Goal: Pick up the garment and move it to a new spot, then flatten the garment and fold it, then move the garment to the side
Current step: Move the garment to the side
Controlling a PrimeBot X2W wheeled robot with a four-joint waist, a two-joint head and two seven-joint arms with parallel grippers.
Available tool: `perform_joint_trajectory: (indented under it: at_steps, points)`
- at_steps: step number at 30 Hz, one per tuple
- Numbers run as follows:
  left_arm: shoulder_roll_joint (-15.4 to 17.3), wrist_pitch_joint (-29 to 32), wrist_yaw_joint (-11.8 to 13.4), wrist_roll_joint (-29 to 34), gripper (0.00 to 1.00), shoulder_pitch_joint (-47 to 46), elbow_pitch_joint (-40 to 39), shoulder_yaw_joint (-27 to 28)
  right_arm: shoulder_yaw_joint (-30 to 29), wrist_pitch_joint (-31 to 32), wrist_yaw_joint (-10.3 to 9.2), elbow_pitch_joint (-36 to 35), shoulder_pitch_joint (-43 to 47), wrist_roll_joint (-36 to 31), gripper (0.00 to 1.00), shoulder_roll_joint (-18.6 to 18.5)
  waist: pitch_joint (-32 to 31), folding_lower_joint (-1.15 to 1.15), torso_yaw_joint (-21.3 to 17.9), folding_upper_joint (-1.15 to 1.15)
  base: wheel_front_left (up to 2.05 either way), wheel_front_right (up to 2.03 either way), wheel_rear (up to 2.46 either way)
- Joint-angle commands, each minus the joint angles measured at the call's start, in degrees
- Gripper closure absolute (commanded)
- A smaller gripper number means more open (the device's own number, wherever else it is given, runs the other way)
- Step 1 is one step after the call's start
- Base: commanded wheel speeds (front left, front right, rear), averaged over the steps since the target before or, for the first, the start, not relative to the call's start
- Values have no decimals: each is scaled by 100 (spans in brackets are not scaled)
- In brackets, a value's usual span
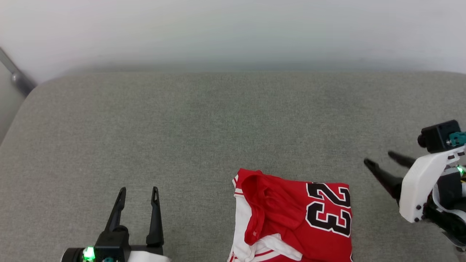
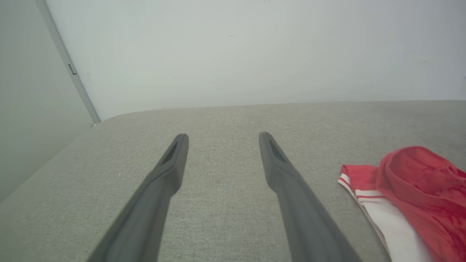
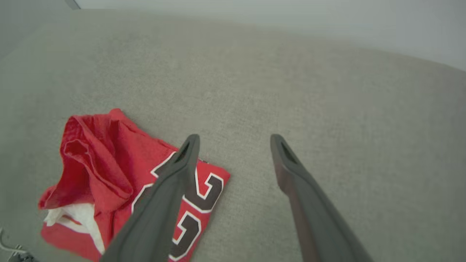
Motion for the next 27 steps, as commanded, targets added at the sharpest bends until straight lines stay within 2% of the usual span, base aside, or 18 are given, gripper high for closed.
perform_joint_trajectory:
  at_steps: [1,5,9,15,19,26,27]
  points:
    - [-6,-12,-26,27,0,-109,-27,-10,31,373,-4,87,24,360,0,-97,137,0,31,0,0,0,0]
    - [-14,-12,-60,31,0,-287,-27,-33,104,1325,-3,253,189,1288,0,-326,375,0,109,0,0,0,0]
    - [-20,-12,-81,33,0,-441,-36,-69,142,1804,-3,357,380,1859,0,-384,629,0,209,0,0,0,0]
    - [-24,-12,-120,47,0,-653,-28,-98,141,1847,-3,536,444,2300,0,-138,961,0,340,0,0,0,0]
    - [-29,-12,-157,51,0,-845,-22,-132,353,1726,-6,755,391,2504,0,117,1255,0,448,0,0,0,0]
    - [-33,-12,-122,31,0,-961,-3,-129,795,1624,-10,977,417,2570,0,141,1392,0,533,0,0,0,0]
    - [-34,-12,-114,24,0,-961,2,-130,847,1583,-10,983,397,2586,37,120,1389,0,540,0,0,0,0]
